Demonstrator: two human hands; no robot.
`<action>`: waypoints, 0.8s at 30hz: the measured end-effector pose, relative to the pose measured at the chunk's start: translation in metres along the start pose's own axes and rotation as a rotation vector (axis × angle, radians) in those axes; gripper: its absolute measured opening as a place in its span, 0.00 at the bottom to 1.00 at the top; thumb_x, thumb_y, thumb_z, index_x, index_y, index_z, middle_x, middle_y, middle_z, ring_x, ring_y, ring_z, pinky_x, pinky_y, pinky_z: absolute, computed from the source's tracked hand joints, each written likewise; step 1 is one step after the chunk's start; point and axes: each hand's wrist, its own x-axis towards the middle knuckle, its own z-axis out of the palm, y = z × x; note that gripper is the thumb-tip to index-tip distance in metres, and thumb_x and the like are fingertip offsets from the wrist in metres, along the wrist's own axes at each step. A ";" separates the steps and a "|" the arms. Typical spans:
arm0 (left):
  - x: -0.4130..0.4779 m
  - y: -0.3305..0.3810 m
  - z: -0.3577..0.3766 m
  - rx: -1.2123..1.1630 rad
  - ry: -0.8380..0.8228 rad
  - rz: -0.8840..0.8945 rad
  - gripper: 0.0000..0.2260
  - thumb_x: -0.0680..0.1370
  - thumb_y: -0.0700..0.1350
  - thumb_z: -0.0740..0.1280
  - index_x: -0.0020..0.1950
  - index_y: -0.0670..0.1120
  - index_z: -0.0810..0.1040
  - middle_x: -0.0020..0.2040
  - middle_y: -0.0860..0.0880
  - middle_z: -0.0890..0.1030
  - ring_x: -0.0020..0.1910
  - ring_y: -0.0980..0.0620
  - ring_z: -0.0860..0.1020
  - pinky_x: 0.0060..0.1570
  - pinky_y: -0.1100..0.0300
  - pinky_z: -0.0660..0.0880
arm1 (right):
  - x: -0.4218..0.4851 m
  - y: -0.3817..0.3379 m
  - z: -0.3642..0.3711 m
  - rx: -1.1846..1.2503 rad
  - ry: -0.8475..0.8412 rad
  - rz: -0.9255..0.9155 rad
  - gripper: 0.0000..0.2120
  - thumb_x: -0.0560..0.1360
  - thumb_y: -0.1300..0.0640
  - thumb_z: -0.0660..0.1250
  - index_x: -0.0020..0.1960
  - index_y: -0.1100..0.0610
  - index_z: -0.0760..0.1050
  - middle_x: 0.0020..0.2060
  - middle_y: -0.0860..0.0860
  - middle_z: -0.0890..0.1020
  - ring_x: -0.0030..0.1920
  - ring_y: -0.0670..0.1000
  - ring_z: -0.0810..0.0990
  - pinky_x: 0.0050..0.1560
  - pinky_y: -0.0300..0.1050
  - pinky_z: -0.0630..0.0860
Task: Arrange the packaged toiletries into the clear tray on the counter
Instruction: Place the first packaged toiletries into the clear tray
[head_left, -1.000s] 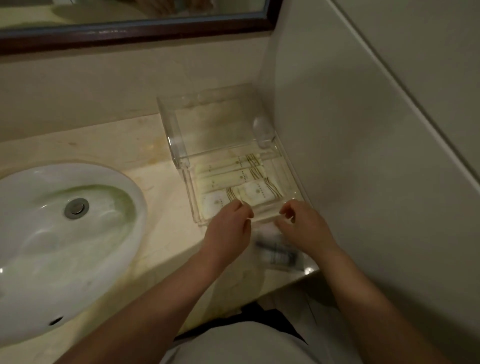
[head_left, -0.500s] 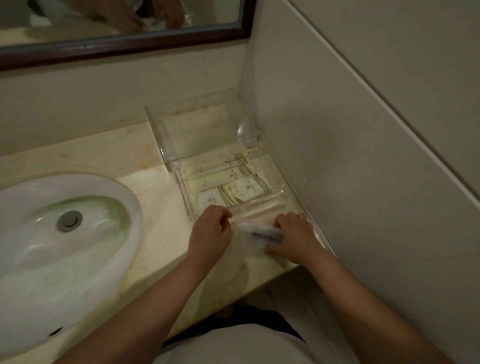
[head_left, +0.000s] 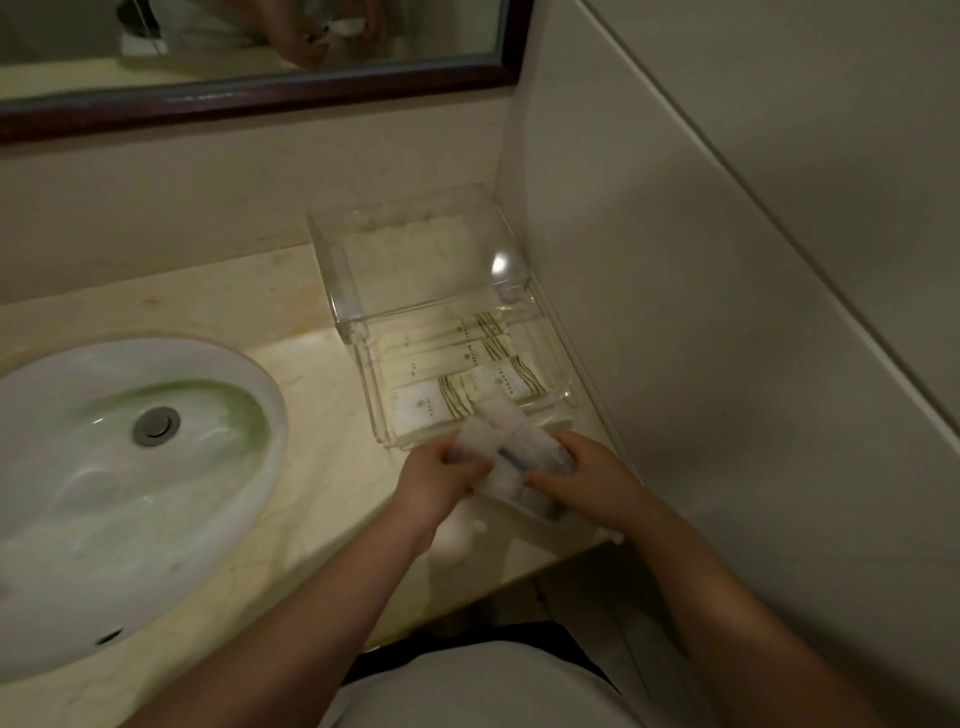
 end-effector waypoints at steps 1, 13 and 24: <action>0.001 0.003 -0.004 -0.056 0.007 0.002 0.08 0.73 0.38 0.71 0.52 0.43 0.81 0.48 0.44 0.84 0.46 0.47 0.83 0.47 0.53 0.81 | -0.001 -0.002 -0.002 0.067 -0.022 0.009 0.13 0.73 0.50 0.72 0.56 0.47 0.75 0.48 0.44 0.81 0.49 0.46 0.81 0.44 0.42 0.80; 0.011 0.042 -0.044 -0.258 0.155 0.108 0.06 0.75 0.37 0.68 0.50 0.40 0.81 0.43 0.43 0.83 0.40 0.49 0.82 0.36 0.60 0.78 | 0.025 -0.024 -0.027 0.260 0.123 0.119 0.08 0.78 0.55 0.64 0.48 0.50 0.82 0.39 0.49 0.86 0.44 0.52 0.84 0.48 0.53 0.80; 0.017 0.065 -0.076 -0.502 0.257 0.078 0.07 0.77 0.33 0.63 0.49 0.42 0.79 0.47 0.43 0.81 0.44 0.48 0.80 0.36 0.62 0.80 | 0.038 -0.037 -0.022 0.275 0.190 0.064 0.10 0.78 0.57 0.63 0.45 0.61 0.81 0.32 0.51 0.80 0.30 0.46 0.75 0.29 0.36 0.70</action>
